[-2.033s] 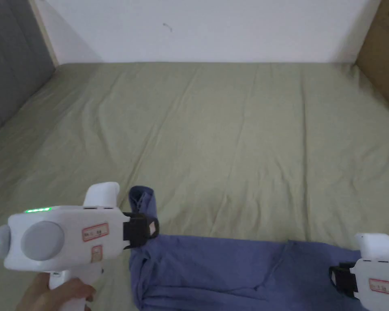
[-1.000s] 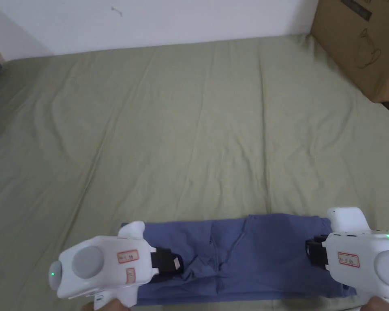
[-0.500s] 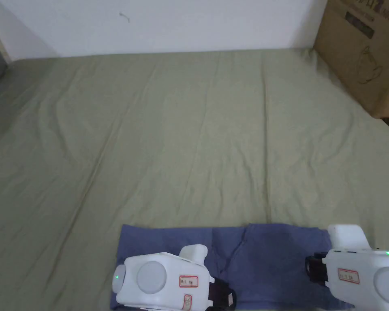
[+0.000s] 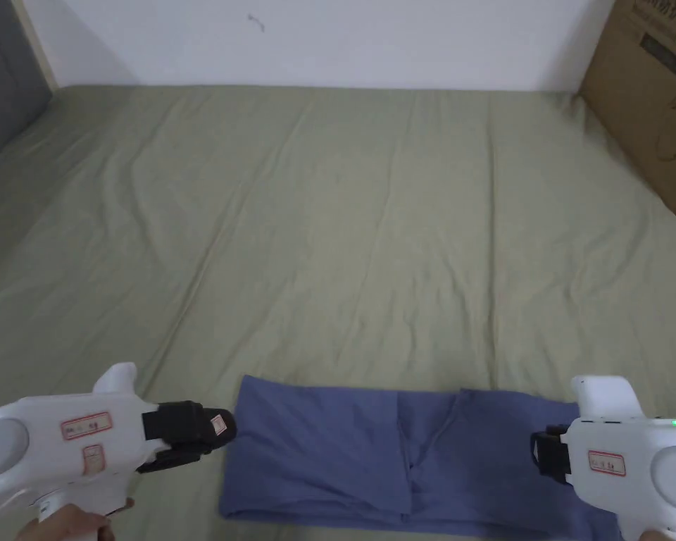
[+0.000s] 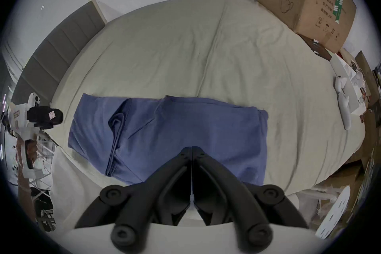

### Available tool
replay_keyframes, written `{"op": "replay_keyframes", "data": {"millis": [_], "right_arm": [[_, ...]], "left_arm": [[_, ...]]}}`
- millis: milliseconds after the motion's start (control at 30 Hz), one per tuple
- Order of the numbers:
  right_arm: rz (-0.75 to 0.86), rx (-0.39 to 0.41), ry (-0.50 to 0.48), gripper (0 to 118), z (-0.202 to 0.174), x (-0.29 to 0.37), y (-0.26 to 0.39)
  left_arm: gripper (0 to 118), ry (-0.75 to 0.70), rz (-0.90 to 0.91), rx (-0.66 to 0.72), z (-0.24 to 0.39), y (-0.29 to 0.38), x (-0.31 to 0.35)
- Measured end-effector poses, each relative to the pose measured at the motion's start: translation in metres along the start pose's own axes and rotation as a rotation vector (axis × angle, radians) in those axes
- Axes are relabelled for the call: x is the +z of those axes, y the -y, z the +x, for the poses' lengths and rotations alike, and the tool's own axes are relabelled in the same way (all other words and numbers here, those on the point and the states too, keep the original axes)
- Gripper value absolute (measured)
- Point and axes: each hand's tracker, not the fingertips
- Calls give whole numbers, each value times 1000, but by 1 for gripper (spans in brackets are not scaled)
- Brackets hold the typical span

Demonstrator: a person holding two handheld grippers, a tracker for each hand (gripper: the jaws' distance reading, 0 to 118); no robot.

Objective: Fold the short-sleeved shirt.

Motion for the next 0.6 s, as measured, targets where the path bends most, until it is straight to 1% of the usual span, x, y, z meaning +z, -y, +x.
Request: {"op": "replay_keyframes", "data": {"millis": [33, 100, 133, 167, 300, 400, 433, 467, 500, 533, 567, 600], "right_arm": [[-8, 11, 0, 0, -5, -2, 0], [-20, 34, 0, 0, -13, -4, -1], [-23, 42, 0, 0, -15, -7, -2], [-28, 49, -2, 0, -17, -7, -3], [-34, 53, -6, 0, -24, -10, -8], [-43, 61, 2, 0, -28, -12, -11], [-45, 64, 5, 0, -28, -13, -12], [-49, 64, 5, 0, -29, -13, -12], [-51, 63, 5, 0, -28, -14, -12], [-54, 62, 6, 0, -28, -14, -12], [-58, 61, 8, 0, -28, -14, -12], [-61, 61, 10, 0, -28, -14, -12]], "left_arm": [[76, -13, -34, 26, -11, 1, -1], [86, 12, -57, 51, -17, 11, -8], [97, 37, -48, 88, -22, 16, -14], [100, 69, -39, 119, -29, 18, -20], [99, 219, -43, 222, -43, 18, -44], [99, 301, -82, 268, -37, 12, -62], [93, 317, -94, 274, -37, 11, -69], [69, 336, -105, 269, -43, 2, -71], [10, 323, -97, 265, -42, 2, -73], [8, 299, -107, 261, -40, 0, -76], [8, 192, -133, 224, -42, 1, -80], [8, 165, -133, 216, -46, 0, -82]]}}
